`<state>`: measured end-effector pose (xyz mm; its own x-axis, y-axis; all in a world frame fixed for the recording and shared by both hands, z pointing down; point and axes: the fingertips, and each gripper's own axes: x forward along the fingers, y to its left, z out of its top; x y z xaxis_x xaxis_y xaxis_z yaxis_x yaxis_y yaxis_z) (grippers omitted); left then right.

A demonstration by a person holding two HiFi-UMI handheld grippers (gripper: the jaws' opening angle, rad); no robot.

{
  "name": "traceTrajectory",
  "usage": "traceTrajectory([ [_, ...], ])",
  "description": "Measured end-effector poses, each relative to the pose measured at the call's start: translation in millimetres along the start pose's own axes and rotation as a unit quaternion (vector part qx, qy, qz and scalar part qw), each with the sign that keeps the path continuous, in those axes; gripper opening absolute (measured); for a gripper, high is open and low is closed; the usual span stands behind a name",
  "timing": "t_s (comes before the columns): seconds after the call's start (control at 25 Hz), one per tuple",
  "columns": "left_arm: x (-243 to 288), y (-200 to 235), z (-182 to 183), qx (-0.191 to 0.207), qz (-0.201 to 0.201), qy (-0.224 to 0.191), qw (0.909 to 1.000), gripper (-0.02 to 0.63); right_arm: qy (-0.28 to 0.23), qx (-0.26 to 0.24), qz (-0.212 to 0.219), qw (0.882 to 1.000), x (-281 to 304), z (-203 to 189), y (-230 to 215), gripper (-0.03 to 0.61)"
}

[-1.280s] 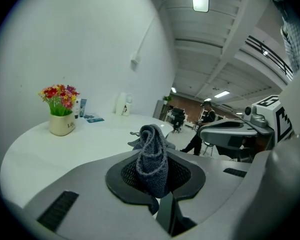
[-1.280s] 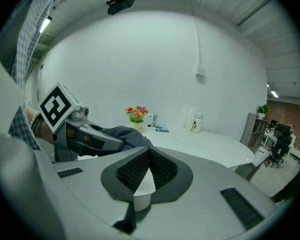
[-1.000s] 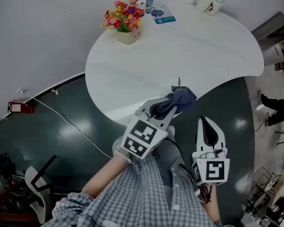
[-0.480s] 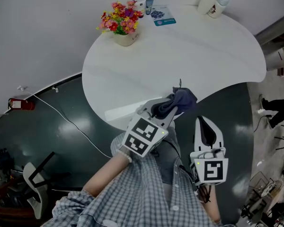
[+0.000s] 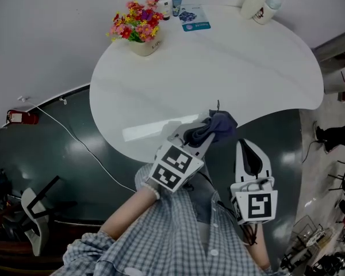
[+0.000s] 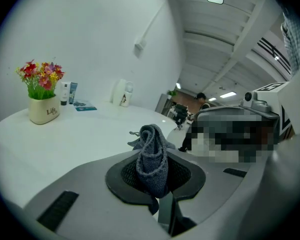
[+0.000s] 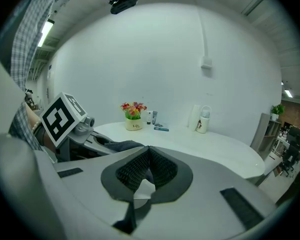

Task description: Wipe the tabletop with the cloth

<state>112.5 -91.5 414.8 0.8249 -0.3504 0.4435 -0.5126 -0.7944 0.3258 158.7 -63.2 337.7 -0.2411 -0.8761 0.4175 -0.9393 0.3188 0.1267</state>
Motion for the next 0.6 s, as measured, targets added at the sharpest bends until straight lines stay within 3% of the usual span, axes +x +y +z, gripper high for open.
traceTrajectory([
  [0.48,40,7,-19,-0.022,0.033,0.037,0.9985,0.057,0.015,-0.020,0.059,0.998,25,-11,-33,0.009],
  [0.6,50,12,-32,-0.017,0.049,0.067,0.9964,0.057,0.017,-0.026,0.074,0.997,29,-14,-37,0.009],
])
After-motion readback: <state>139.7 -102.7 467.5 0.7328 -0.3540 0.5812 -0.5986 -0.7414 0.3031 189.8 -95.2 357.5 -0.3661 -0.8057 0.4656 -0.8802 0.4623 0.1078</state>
